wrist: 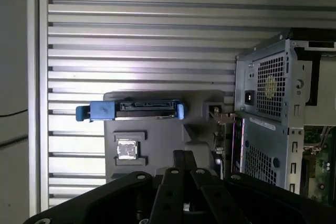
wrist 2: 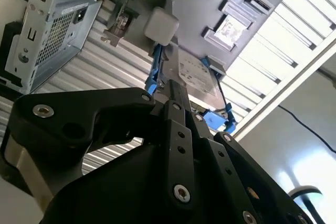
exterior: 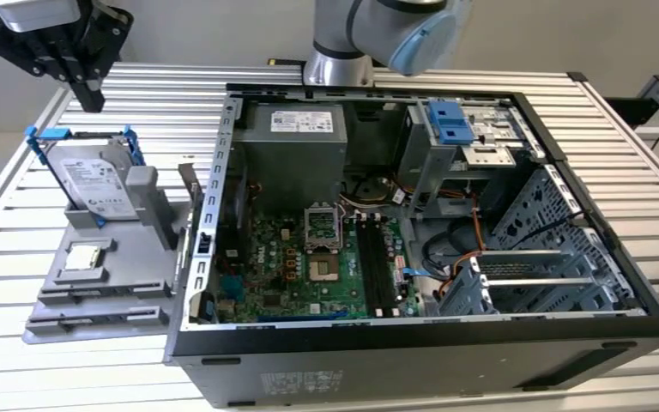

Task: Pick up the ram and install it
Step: 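Reach for the ram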

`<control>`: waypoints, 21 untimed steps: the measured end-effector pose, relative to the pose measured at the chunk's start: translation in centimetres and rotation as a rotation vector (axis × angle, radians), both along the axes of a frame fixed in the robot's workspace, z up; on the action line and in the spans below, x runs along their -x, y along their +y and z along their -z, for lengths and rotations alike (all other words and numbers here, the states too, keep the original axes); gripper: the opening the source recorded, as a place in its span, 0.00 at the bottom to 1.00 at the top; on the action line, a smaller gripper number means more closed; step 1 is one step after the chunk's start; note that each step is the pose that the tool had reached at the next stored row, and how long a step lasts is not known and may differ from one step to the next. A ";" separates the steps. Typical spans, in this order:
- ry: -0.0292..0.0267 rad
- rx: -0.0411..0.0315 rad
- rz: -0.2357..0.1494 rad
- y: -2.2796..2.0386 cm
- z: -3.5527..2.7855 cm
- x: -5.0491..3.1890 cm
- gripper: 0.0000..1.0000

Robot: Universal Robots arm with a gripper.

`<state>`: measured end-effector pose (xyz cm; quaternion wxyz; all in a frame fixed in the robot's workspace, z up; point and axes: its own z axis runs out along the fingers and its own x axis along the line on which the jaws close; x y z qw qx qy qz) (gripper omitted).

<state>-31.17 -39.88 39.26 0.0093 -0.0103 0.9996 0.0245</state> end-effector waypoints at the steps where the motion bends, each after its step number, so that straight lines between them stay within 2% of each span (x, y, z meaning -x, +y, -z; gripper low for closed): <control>1: 0.0000 0.0000 -0.007 0.00 0.00 0.11 0.00; 12: -0.0001 0.0000 -0.058 0.00 0.00 1.89 0.00; 21: 0.0000 0.0000 -0.059 0.00 0.00 3.62 0.00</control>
